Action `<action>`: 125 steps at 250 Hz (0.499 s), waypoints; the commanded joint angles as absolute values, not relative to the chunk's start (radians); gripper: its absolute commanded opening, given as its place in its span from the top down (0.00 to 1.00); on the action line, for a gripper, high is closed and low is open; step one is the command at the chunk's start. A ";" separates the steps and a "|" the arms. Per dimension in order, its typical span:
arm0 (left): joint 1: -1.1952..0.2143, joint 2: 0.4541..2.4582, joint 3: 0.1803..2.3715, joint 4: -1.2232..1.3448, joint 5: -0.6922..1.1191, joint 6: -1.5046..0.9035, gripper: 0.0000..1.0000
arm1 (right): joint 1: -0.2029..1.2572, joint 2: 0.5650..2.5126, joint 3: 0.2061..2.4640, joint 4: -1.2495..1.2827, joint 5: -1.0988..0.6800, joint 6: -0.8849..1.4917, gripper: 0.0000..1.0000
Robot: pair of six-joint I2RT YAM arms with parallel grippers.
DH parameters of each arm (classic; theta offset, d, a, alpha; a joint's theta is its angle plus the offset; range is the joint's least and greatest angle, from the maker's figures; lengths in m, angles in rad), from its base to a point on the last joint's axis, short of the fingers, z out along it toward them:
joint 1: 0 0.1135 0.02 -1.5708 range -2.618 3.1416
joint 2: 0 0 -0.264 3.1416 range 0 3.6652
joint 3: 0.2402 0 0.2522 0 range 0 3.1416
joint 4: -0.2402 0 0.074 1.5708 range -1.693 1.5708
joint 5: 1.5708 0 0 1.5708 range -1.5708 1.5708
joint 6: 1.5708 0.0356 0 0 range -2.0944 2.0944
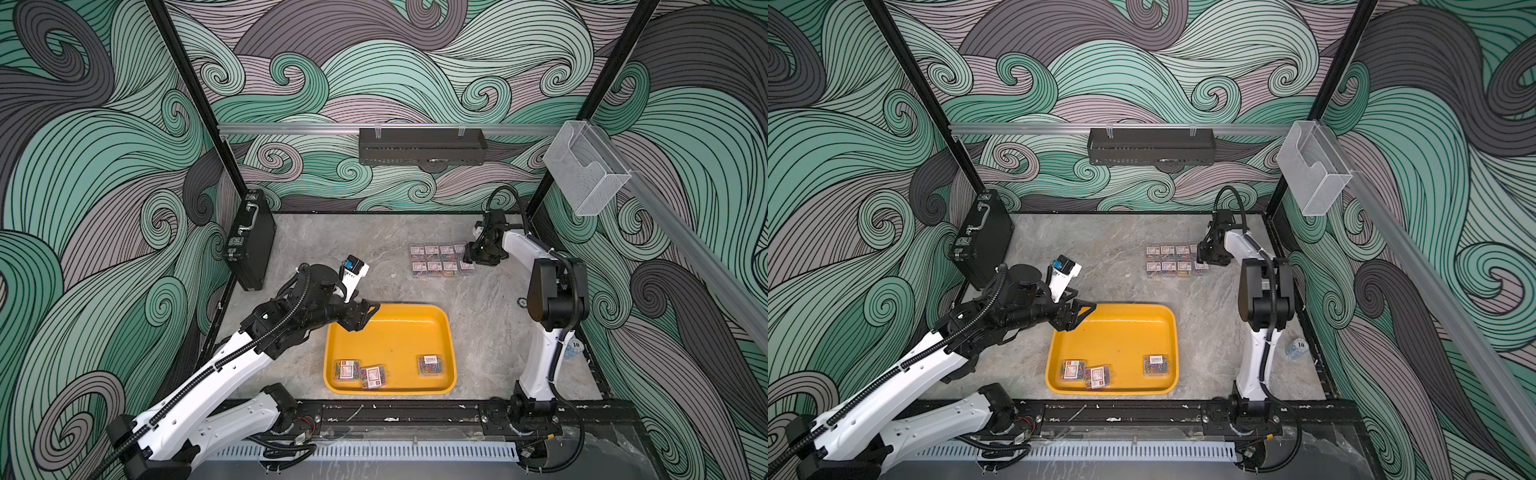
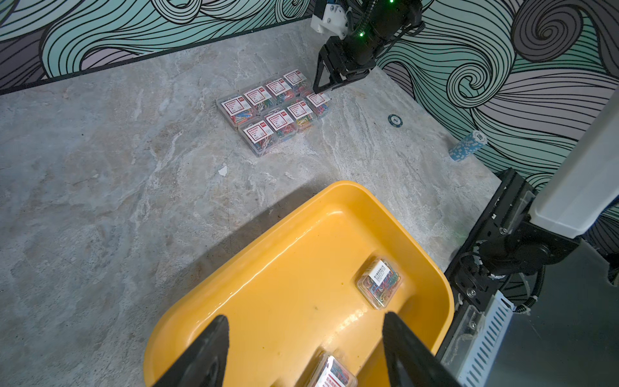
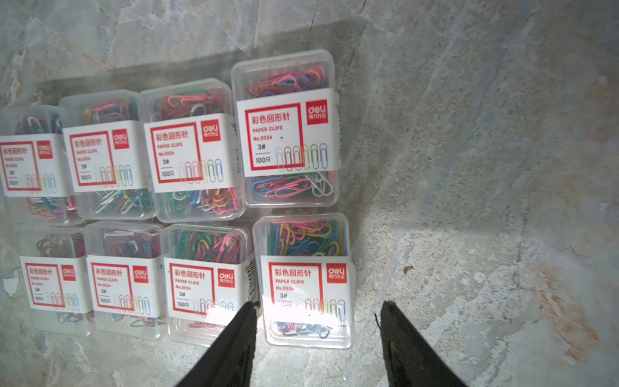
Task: Take the paper clips out of the storage box
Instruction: Place the boxed paper clips at the center of the board.
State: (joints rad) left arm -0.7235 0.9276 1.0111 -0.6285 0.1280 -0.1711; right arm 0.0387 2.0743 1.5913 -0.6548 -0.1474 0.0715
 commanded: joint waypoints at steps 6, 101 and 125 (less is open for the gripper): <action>-0.727 0.922 1.039 -0.637 0.140 -0.161 0.29 | 0.034 2.096 1.591 -0.663 -0.205 0.084 0.41; -0.728 0.911 1.040 -0.643 0.139 -0.161 0.29 | 0.020 2.127 1.596 -0.664 -0.237 0.087 0.41; -0.728 0.908 1.040 -0.647 0.137 -0.161 0.29 | 0.019 2.133 1.598 -0.664 -0.239 0.084 0.41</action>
